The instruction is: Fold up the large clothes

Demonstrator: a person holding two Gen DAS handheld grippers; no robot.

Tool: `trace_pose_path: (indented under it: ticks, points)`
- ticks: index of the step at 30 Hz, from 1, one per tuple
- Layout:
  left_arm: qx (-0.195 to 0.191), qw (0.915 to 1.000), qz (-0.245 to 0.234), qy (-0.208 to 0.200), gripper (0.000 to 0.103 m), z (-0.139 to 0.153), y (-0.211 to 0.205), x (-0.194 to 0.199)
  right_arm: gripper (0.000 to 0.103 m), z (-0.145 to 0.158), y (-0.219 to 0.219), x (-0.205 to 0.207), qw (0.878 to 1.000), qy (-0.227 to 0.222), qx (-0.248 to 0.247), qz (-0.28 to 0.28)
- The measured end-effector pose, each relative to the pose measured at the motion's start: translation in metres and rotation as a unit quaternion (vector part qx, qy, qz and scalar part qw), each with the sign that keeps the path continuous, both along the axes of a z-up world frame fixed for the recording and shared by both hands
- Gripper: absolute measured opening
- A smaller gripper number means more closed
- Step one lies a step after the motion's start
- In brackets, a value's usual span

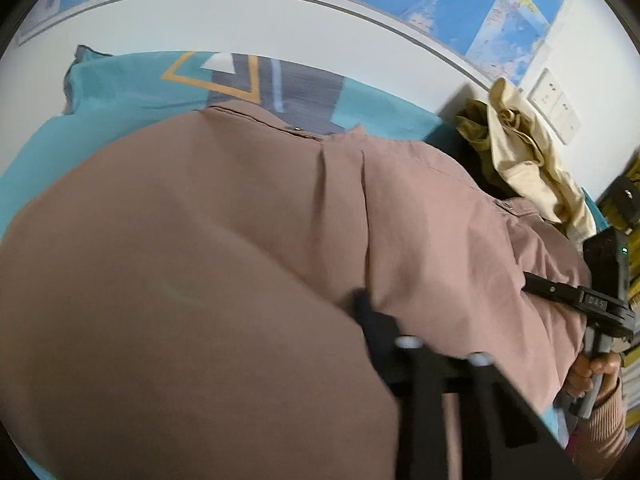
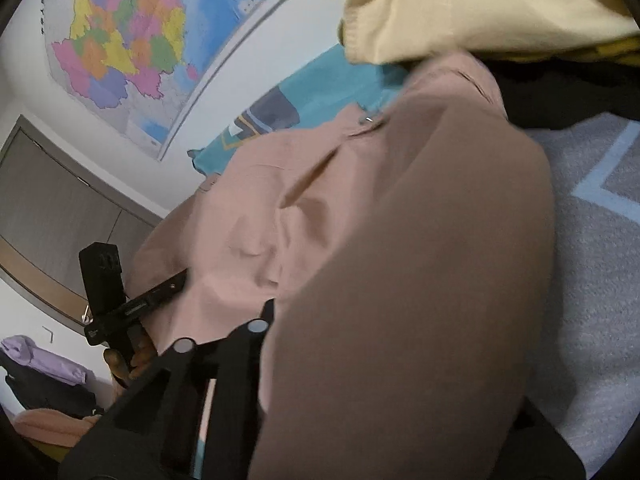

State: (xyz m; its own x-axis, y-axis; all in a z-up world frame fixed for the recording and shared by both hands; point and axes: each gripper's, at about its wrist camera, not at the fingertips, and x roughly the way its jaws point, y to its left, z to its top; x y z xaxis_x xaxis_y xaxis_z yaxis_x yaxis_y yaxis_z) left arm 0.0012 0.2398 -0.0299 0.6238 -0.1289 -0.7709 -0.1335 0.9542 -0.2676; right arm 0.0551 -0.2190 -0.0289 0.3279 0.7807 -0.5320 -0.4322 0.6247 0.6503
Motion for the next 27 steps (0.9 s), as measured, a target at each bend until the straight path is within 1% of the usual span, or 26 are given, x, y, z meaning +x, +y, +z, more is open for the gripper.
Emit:
trace_pose_path:
  ticks: [1,3,7,8,10,11,13,17,18,19,21,23,24,25,26,27]
  points:
    - [-0.003,1.0,0.001,-0.005,0.016,0.004,0.003,-0.001,0.014,0.008,0.0,-0.002,1.0,-0.006,0.008,0.002]
    - [0.006,0.9998,0.0,-0.017,0.012,0.017,0.007,-0.002,0.013,0.025,0.005,-0.005,1.0,-0.02,0.015,0.005]
    - [0.002,0.9991,-0.014,-0.04,0.011,0.045,0.023,0.003,0.012,0.074,0.023,-0.009,0.997,-0.07,0.014,0.025]
    - [0.004,0.9989,-0.016,-0.043,0.011,0.052,0.027,0.005,0.012,0.09,0.029,-0.007,0.996,-0.084,0.016,0.033]
    - [0.014,0.9983,-0.011,-0.055,0.011,0.073,0.04,0.009,0.012,0.111,0.042,-0.003,0.994,-0.1,0.018,0.041]
    - [0.016,0.998,-0.011,-0.059,0.011,0.081,0.046,0.01,0.012,0.125,0.051,0.001,0.992,-0.113,0.02,0.046]
    - [0.022,0.9971,-0.001,-0.073,0.011,0.1,0.063,0.011,0.012,0.142,0.068,0.009,0.99,-0.128,0.019,0.054]
    - [0.062,0.9924,0.037,-0.099,0.011,0.14,0.113,0.015,0.011,0.179,0.123,0.034,0.983,-0.16,0.032,0.079]
    - [0.073,0.9907,0.047,-0.105,0.011,0.148,0.125,0.016,0.011,0.189,0.144,0.042,0.981,-0.174,0.031,0.084]
    - [0.088,0.9881,0.06,-0.111,0.011,0.155,0.138,0.017,0.011,0.194,0.158,0.049,0.979,-0.182,0.035,0.091]
    - [0.104,0.9828,0.093,-0.121,0.011,0.166,0.165,0.018,0.011,0.204,0.192,0.065,0.976,-0.189,0.051,0.101]
    - [0.124,0.9766,0.116,-0.133,0.011,0.173,0.19,0.02,0.011,0.208,0.23,0.081,0.971,-0.199,0.069,0.112]
    - [0.131,0.9727,0.136,-0.135,0.011,0.173,0.208,0.021,0.011,0.206,0.243,0.086,0.971,-0.196,0.075,0.119]
    - [0.131,0.9707,0.15,-0.135,0.011,0.17,0.22,0.022,0.011,0.199,0.262,0.095,0.971,-0.188,0.081,0.126]
    - [0.131,0.9681,0.169,-0.131,0.011,0.164,0.239,0.023,0.011,0.192,0.274,0.1,0.972,-0.18,0.084,0.128]
    - [0.133,0.9645,0.191,-0.124,0.011,0.153,0.258,0.024,0.011,0.179,0.296,0.108,0.973,-0.165,0.082,0.138]
